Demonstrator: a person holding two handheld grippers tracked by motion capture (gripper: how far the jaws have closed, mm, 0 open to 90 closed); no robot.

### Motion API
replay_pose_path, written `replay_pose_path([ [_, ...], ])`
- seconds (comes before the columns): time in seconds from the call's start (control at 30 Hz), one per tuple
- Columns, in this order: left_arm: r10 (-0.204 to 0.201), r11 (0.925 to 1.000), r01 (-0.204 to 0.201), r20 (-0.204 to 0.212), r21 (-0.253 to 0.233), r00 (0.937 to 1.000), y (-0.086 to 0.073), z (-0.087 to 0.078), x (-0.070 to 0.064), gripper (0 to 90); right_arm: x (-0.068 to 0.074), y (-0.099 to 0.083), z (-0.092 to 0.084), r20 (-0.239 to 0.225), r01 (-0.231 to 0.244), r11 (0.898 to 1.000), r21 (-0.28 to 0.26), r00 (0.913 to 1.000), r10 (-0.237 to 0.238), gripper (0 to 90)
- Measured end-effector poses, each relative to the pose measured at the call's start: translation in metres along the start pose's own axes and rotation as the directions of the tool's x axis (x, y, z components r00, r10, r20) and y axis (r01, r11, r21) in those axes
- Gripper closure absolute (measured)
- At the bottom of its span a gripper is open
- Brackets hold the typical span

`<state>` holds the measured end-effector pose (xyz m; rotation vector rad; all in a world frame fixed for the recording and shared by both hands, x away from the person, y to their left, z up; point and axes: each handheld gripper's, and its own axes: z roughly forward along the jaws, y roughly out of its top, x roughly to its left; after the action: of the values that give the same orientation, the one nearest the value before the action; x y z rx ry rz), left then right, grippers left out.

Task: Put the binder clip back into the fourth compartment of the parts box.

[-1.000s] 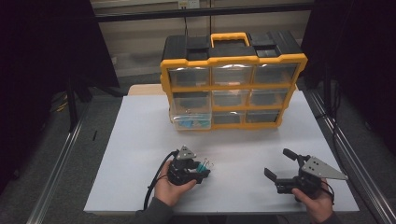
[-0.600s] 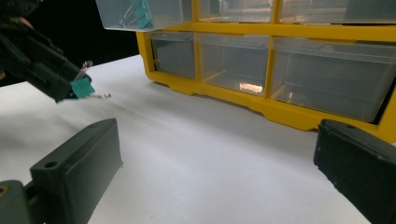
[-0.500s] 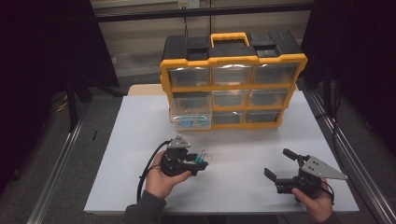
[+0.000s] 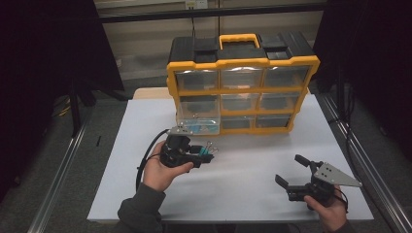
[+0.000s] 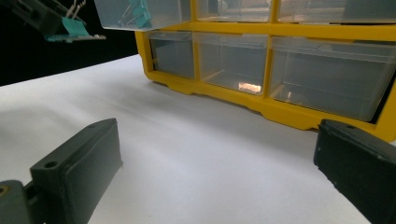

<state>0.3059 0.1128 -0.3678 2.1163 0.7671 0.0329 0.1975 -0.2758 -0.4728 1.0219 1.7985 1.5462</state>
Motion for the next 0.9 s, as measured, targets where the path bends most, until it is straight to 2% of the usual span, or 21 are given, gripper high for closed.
replay_pose_path([
  [0.07, 0.004, 1.0, -0.004, 0.003, -0.008, 1.0, 0.005, -0.004, 0.001, 50.1, 0.0, 0.0, 0.0, 0.0, -0.002, 1.0, -0.003, 1.0, 0.002, 0.4],
  [0.1, 0.006, 1.0, -0.006, -0.005, -0.005, 1.0, 0.008, -0.006, 0.001, 50.1, -0.001, 0.0, 0.0, -0.005, 0.012, 1.0, 0.005, 0.9999, -0.012, 0.3],
  [0.17, 0.013, 0.9998, -0.014, -0.015, -0.013, 0.9998, 0.012, -0.009, 0.0, 50.1, -0.001, 0.0, 0.0, -0.002, 0.007, 1.0, 0.0, 1.0, -0.007, 0.4],
  [0.33, 0.023, 0.9995, -0.023, -0.004, -0.02, 0.9997, 0.025, -0.018, -0.003, 50.1, -0.001, 0.0, 0.0, -0.001, 0.0, 1.0, 0.002, 1.0, 0.0, 0.3],
  [0.63, 0.044, 0.9987, -0.044, -0.011, -0.025, 0.999, 0.047, -0.032, -0.006, 50.1, -0.001, 0.0, 0.0, 0.0, 0.006, 1.0, 0.005, 1.0, -0.006, 0.4],
  [0.7, 0.048, 0.9985, -0.048, -0.006, -0.028, 0.9988, 0.052, -0.034, -0.007, 50.1, 0.0, 0.0, 0.0, 0.003, -0.009, 1.0, 0.004, 1.0, 0.009, 0.3],
  [0.77, 0.05, 0.9986, -0.05, -0.004, -0.018, 0.9988, 0.056, -0.036, -0.007, 50.1, -0.001, 0.0, 0.0, 0.001, -0.005, 1.0, 0.003, 1.0, 0.005, 0.4],
  [0.9, 0.035, 0.9986, -0.034, 0.023, -0.042, 0.9991, 0.065, -0.04, -0.003, 50.1, -0.001, 0.0, 0.0, 0.004, -0.003, 1.0, 0.003, 1.0, 0.003, 0.4],
])
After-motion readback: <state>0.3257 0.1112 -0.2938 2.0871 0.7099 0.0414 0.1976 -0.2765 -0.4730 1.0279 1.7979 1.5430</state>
